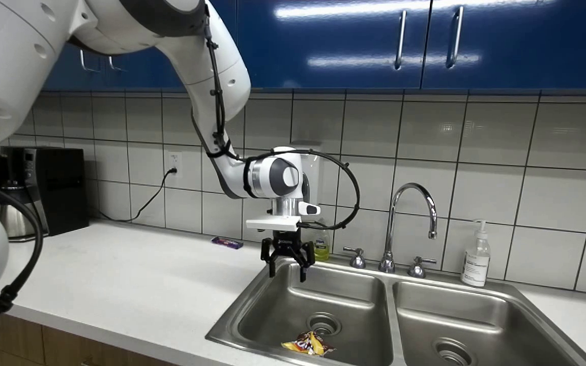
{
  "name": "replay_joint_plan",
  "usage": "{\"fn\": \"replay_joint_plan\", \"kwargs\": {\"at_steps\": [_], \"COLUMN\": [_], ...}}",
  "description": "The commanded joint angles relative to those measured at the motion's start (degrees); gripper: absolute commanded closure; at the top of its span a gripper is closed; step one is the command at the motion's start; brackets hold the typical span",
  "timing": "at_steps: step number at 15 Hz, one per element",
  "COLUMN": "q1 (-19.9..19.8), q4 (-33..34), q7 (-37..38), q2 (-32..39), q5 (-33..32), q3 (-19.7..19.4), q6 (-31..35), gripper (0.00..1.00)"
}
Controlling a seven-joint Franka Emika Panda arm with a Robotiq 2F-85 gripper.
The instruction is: Put the packet in the sink
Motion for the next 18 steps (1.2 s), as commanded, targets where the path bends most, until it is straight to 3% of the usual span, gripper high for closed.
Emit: {"fn": "replay_joint_plan", "kwargs": {"at_steps": [1, 11, 18], "q1": [0.72, 1.96, 2.95], "q4": [-8.60, -23.76, -30.20], "q7": [1.38, 1.24, 1.07], "q2": [-9.01, -25.34, -34.23], "q5": [-0.65, -2.09, -2.01], "q3": [0.75, 2.18, 4.76], "q6": [0.24, -1.39, -3.83], "gripper": [0.00, 0.00, 0.00]}}
